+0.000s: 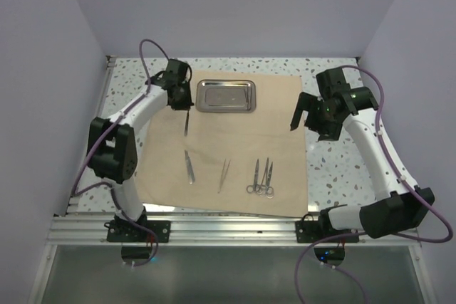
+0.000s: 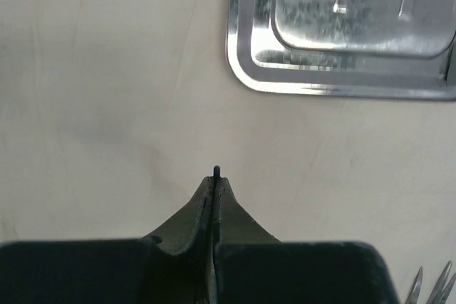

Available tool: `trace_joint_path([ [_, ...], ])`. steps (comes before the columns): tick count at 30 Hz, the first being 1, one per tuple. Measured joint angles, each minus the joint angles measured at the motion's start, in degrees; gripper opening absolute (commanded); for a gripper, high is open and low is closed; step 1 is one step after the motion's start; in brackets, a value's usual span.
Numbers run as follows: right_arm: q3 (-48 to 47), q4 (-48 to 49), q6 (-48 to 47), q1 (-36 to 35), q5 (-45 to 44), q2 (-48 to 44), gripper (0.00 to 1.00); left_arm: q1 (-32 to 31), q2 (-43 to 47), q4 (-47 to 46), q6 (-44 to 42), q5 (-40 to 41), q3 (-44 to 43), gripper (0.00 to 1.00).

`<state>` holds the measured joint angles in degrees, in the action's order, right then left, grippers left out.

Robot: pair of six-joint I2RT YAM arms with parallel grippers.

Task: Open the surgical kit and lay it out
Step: Place the medical item in the surgical kit.

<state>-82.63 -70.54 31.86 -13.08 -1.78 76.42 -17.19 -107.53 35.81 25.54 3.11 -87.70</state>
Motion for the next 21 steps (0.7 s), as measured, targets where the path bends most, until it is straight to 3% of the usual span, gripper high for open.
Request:
trace_joint_path([
  [8, -1.97, 1.86, -0.02, 0.02, 1.81, 3.58, 0.99, -10.58, 17.94, -1.49, 4.39, 3.32, 24.50, 0.00],
  [17, -5.64, 3.56, -0.02, 0.02, 3.08, 6.95, 0.99, -13.31, 21.94, -3.74, 10.49, 5.38, 38.05, 0.00],
  [18, -5.88, 3.96, 0.00, 0.02, 3.26, 7.26, 0.98, -13.53, 21.94, -4.02, 10.91, 5.57, 38.42, 0.04],
  [20, -6.45, 4.72, 0.02, 0.02, 4.22, 8.26, 0.98, -13.92, 21.94, -4.50, 11.41, 6.16, 38.66, 0.26],
  [21, -6.84, 5.01, 0.00, 0.02, 4.52, 8.85, 0.98, -13.99, 21.94, -4.85, 11.63, 6.43, 38.64, 0.45],
])
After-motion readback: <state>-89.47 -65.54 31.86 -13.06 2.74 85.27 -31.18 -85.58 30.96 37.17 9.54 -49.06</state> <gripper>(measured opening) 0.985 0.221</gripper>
